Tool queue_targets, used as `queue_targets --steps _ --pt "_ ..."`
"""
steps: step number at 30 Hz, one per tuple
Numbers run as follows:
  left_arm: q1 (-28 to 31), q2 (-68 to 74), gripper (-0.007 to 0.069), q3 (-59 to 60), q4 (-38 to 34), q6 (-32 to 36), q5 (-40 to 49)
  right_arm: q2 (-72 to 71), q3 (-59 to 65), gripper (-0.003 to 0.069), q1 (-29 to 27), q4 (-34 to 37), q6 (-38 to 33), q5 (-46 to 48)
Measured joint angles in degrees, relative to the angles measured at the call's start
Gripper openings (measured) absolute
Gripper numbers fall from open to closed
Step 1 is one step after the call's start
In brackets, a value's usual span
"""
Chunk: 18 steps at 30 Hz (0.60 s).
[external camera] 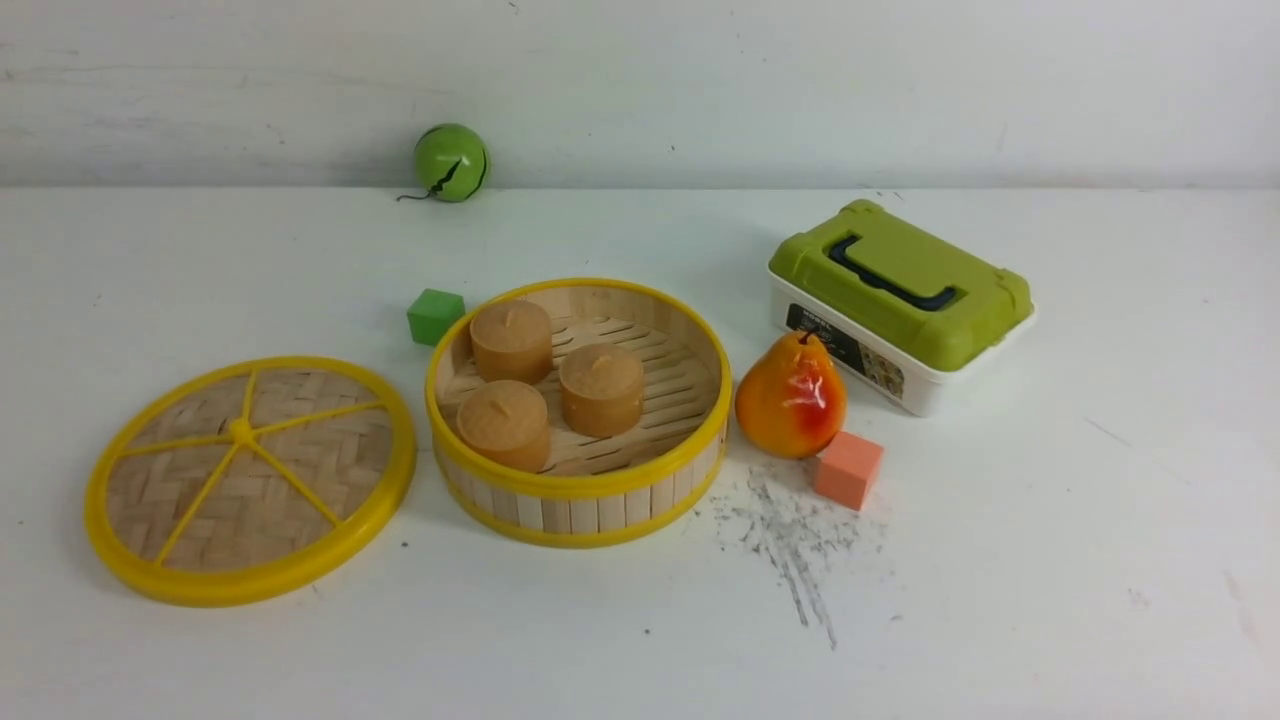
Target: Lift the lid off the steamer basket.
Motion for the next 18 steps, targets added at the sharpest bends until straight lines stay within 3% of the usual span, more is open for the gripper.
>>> queue_targets --steps 6,12,15,18 --pt "0.06 -1.22 -0.0013 0.0 4.92 0.0 2.44 0.0 0.0 0.024 0.0 0.0 0.0 0.0" --pt "0.2 -8.0 -0.0013 2.75 6.57 0.0 10.34 0.0 0.0 0.024 0.0 0.0 0.0 0.0" --pt "2.72 -15.05 -0.0013 6.82 6.57 -0.89 15.07 0.0 0.0 0.024 0.0 0.0 0.0 0.0" --pt "8.8 -18.91 -0.0013 11.22 5.52 -1.06 19.28 0.0 0.0 0.024 0.0 0.0 0.0 0.0"
